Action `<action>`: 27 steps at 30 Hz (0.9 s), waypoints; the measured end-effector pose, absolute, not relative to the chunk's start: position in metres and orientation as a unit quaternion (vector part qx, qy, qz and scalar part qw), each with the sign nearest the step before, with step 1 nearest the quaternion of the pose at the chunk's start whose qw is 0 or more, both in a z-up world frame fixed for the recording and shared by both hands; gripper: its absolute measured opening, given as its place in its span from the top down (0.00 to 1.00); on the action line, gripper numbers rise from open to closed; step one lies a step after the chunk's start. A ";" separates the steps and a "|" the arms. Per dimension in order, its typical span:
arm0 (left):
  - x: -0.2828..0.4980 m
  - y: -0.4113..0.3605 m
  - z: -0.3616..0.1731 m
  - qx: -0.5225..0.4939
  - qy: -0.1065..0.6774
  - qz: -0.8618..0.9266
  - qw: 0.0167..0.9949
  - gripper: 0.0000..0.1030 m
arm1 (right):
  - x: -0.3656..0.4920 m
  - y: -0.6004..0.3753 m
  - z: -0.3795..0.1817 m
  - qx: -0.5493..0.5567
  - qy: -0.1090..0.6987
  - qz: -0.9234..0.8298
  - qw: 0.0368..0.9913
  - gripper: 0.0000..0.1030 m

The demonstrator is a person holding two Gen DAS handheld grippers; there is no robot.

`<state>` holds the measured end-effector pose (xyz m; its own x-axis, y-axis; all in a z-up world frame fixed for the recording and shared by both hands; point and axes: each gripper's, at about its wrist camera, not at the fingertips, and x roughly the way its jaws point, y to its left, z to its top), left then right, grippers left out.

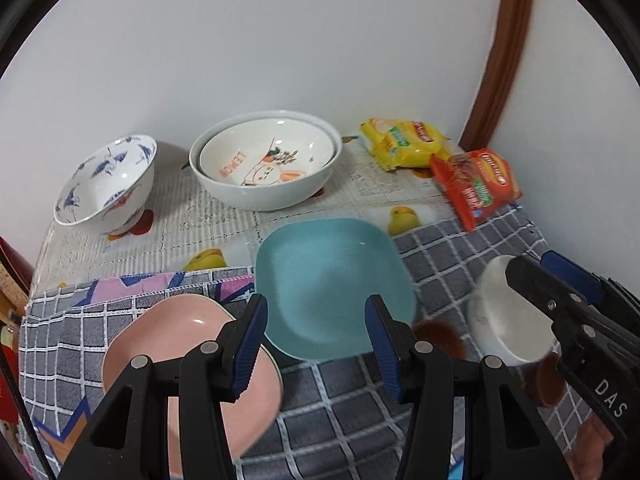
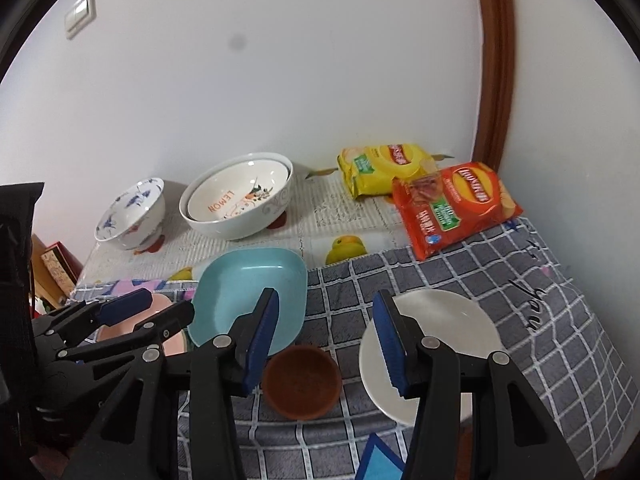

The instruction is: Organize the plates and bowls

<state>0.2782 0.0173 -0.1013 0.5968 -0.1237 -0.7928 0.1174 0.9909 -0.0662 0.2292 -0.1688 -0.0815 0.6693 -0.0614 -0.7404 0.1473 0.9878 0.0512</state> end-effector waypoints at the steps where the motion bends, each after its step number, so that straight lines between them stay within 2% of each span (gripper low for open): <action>1: 0.282 0.020 -0.105 -0.008 0.446 -0.069 0.892 0.53 | 0.233 -0.168 -0.085 0.051 0.406 -0.057 0.911 0.52; 15: 0.333 0.048 -0.144 -0.025 0.477 -0.055 0.877 0.53 | 0.304 -0.149 -0.123 0.053 0.430 -0.023 0.901 0.53; 27: 0.344 0.041 -0.177 -0.015 0.502 -0.063 0.862 0.53 | 0.313 -0.152 -0.157 0.056 0.456 -0.030 0.888 0.56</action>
